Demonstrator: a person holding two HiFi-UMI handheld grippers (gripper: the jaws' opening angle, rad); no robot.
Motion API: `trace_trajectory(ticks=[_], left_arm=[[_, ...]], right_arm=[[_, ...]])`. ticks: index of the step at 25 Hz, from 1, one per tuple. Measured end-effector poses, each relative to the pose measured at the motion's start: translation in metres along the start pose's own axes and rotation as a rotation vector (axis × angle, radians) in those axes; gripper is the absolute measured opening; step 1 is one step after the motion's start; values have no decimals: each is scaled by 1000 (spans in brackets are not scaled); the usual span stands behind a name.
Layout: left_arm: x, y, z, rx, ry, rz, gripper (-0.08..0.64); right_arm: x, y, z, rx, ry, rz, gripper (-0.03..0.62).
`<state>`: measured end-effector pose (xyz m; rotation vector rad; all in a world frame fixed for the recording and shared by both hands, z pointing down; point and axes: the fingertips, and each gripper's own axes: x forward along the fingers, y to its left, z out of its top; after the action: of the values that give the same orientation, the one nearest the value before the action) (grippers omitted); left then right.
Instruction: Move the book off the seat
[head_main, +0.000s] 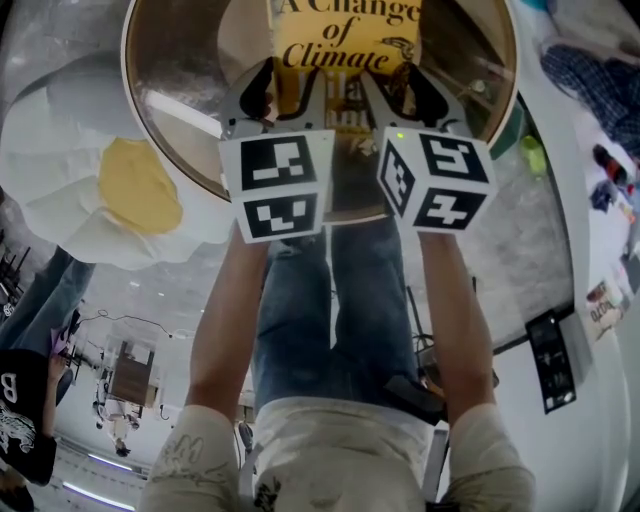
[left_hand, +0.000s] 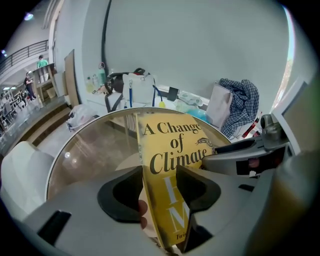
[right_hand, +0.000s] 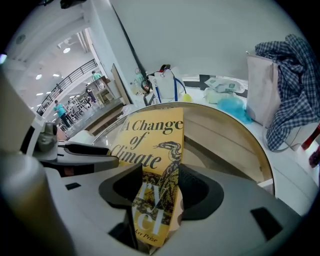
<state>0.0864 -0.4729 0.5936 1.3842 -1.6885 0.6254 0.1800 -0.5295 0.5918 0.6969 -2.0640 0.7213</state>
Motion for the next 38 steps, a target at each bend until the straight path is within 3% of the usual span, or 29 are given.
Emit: trace_trajectory(ticks=[13,20,32,38], left_arm=[[13,2,-5,-42,46,-23,216],[3,5,5,-35,0,14,218],[-81,11,99,-4,-186,75,218],[-144,15,171,26,-340,112,216]], right_arm=[[12,-4,-4,42,23,-20,224],[0,-10,7,65,-19,-50,225],[-76,18,93,-19,-163,-46,225],[-137,37,167,-81,-310,-61,225]])
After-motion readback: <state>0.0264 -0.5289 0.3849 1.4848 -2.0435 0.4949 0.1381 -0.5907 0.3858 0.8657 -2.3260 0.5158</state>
